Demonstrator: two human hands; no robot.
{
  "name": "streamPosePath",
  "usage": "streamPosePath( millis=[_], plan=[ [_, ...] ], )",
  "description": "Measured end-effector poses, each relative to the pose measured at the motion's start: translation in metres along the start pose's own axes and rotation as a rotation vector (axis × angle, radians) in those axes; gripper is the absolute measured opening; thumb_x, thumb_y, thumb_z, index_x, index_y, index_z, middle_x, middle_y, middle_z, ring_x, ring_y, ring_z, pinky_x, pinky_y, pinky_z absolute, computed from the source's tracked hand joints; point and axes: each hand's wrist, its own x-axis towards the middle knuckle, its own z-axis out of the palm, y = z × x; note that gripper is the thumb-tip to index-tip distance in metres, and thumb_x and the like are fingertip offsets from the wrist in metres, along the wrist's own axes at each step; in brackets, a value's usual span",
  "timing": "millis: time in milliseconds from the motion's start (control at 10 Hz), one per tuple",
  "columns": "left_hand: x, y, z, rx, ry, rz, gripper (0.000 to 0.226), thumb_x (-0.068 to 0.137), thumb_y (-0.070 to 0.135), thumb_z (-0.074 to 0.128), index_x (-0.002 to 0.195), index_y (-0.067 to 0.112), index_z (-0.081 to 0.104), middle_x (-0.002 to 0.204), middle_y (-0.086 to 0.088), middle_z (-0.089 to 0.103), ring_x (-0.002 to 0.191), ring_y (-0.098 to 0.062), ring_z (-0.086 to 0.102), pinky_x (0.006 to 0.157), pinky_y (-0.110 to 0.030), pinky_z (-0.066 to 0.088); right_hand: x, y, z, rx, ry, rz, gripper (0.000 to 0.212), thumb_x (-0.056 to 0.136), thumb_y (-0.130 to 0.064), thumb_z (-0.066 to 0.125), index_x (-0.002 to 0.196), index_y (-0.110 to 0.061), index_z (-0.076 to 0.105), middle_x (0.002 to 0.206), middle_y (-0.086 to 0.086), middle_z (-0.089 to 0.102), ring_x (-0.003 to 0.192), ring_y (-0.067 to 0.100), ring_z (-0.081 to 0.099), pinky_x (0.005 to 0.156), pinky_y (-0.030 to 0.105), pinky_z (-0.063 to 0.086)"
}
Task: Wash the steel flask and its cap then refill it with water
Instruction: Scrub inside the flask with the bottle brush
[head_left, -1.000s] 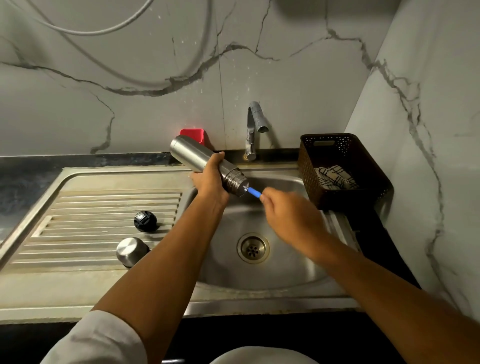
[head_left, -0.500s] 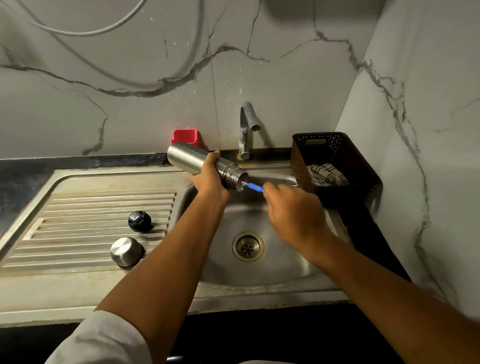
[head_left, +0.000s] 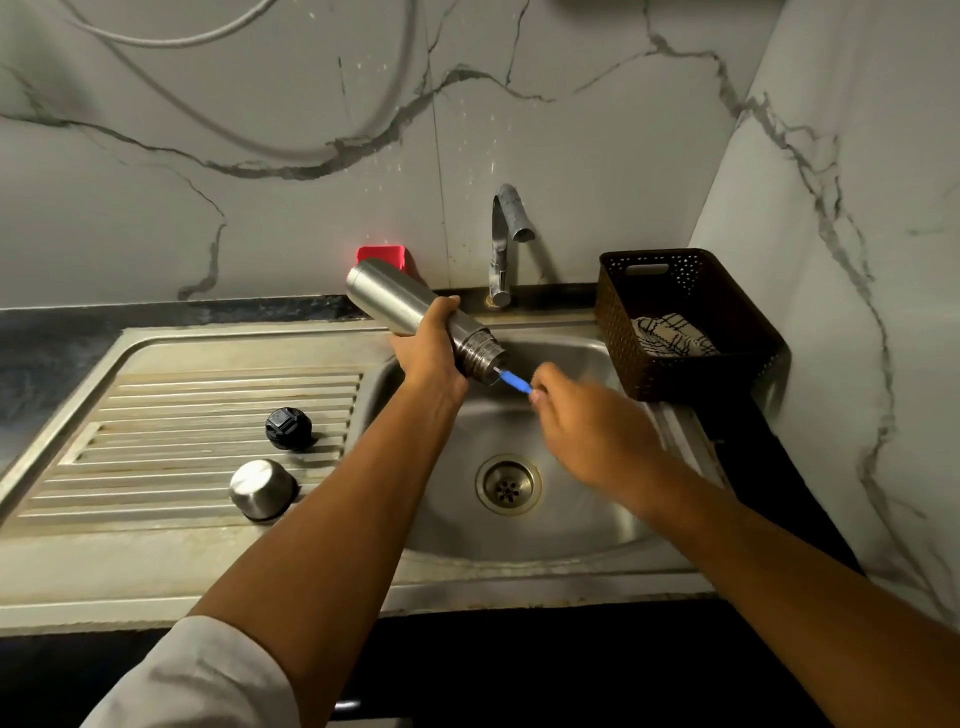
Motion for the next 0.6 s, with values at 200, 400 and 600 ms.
streamPosePath(
  millis=[200, 400, 600],
  plan=[
    [0.007, -0.006, -0.002, 0.018, -0.002, -0.037, 0.078, 0.076, 0.009, 0.086, 0.138, 0.015, 0.04, 0.123, -0.019, 0.063, 0.098, -0.035, 0.073, 0.077, -0.053, 0.064, -0.008, -0.004, 0.01, -0.089, 0.012, -0.065, 0.011, 0.105, -0.023, 0.052, 0.096, -0.017, 0.056, 0.061, -0.002, 0.05, 0.046, 0.017, 0.042, 0.043, 0.031, 0.029],
    [0.008, -0.006, -0.008, 0.08, -0.096, -0.133, 0.066, 0.076, 0.015, 0.084, 0.129, 0.006, 0.048, 0.099, -0.014, 0.066, 0.07, -0.025, 0.069, 0.061, -0.04, 0.06, 0.004, 0.006, -0.014, 1.462, -0.609, 0.71, 0.026, 0.11, -0.026, 0.042, 0.107, -0.007, 0.061, 0.058, -0.005, 0.033, 0.038, 0.003, 0.025, 0.03, 0.016, 0.02],
    [0.016, -0.022, -0.007, 0.055, -0.01, -0.021, 0.078, 0.076, 0.01, 0.086, 0.138, 0.016, 0.039, 0.124, -0.019, 0.061, 0.095, -0.035, 0.072, 0.068, -0.049, 0.064, -0.01, 0.03, 0.019, -0.206, 0.161, -0.131, 0.009, 0.103, -0.023, 0.058, 0.099, -0.017, 0.063, 0.063, -0.003, 0.053, 0.051, 0.021, 0.052, 0.043, 0.035, 0.037]
  ],
)
